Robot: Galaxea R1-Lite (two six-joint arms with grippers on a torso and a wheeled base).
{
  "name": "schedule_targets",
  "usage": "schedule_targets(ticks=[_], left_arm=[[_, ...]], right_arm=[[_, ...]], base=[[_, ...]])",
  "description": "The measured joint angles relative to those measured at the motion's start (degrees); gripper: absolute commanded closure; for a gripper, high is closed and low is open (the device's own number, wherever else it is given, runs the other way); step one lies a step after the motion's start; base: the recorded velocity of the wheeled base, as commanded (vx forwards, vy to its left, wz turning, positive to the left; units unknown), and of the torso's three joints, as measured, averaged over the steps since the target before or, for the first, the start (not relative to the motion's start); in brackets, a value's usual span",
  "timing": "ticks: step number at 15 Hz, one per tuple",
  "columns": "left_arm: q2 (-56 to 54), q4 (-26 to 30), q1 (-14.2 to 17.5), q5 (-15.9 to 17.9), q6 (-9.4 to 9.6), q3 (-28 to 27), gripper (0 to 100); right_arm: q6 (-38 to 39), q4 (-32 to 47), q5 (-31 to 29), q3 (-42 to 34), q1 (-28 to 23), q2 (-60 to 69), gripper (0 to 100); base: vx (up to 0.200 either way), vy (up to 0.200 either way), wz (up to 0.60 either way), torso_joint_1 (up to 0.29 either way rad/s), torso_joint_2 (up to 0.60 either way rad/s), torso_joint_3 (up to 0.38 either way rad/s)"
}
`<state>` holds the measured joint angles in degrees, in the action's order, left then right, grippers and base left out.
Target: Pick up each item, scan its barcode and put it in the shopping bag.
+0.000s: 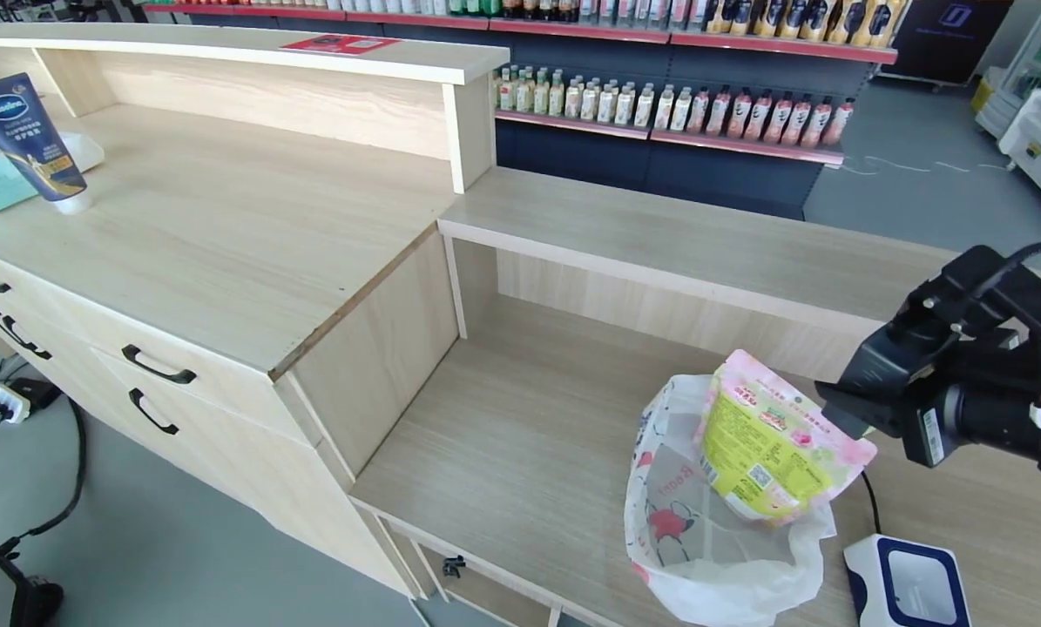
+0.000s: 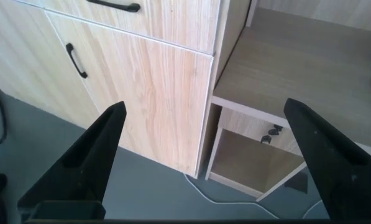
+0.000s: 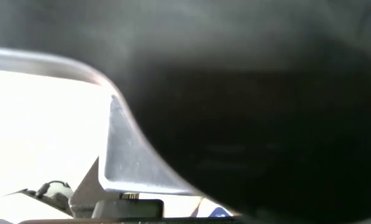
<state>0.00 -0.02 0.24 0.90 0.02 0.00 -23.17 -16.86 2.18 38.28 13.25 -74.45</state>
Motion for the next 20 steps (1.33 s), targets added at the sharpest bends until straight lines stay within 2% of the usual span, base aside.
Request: schedule_targets(ticks=[2,4,7,10,13,16,20], left_arm=[[0.0,0.02,-0.13,-0.01,0.0,0.0,0],[0.0,0.02,-0.11,-0.01,-0.02,0.0,0],[0.0,0.02,-0.11,-0.01,-0.02,0.0,0],[0.0,0.02,-0.09,-0.01,-0.02,0.0,0],[0.0,0.02,-0.09,-0.01,-0.02,0.0,0],[0.0,0.02,-0.09,-0.01,-0.02,0.0,0],[0.0,0.02,-0.09,-0.01,-0.02,0.0,0]], right_arm=[[0.05,-4.21,5.18,-0.22,-3.89,-4.46,100],[-1.65,-8.34,16.81,-0.39,-7.33,-9.01,100],[-9.58,-8.4,30.24,-0.49,-12.51,-14.17,100],[-16.7,-8.48,36.84,-3.85,-15.99,-16.54,100],[-29.81,-8.89,47.87,-9.45,-19.79,-18.41,100],[-39.2,-8.31,53.46,-13.23,-22.26,-20.72,100],[-43.12,-8.01,54.88,-14.93,-26.06,-23.45,100]], base=[[0.0,0.0,0.0,0.0,0.0,0.0],[0.0,0.0,0.0,0.0,0.0,0.0],[0.0,0.0,0.0,0.0,0.0,0.0],[0.0,0.0,0.0,0.0,0.0,0.0],[0.0,0.0,0.0,0.0,0.0,0.0],[0.0,0.0,0.0,0.0,0.0,0.0],[0.0,0.0,0.0,0.0,0.0,0.0]])
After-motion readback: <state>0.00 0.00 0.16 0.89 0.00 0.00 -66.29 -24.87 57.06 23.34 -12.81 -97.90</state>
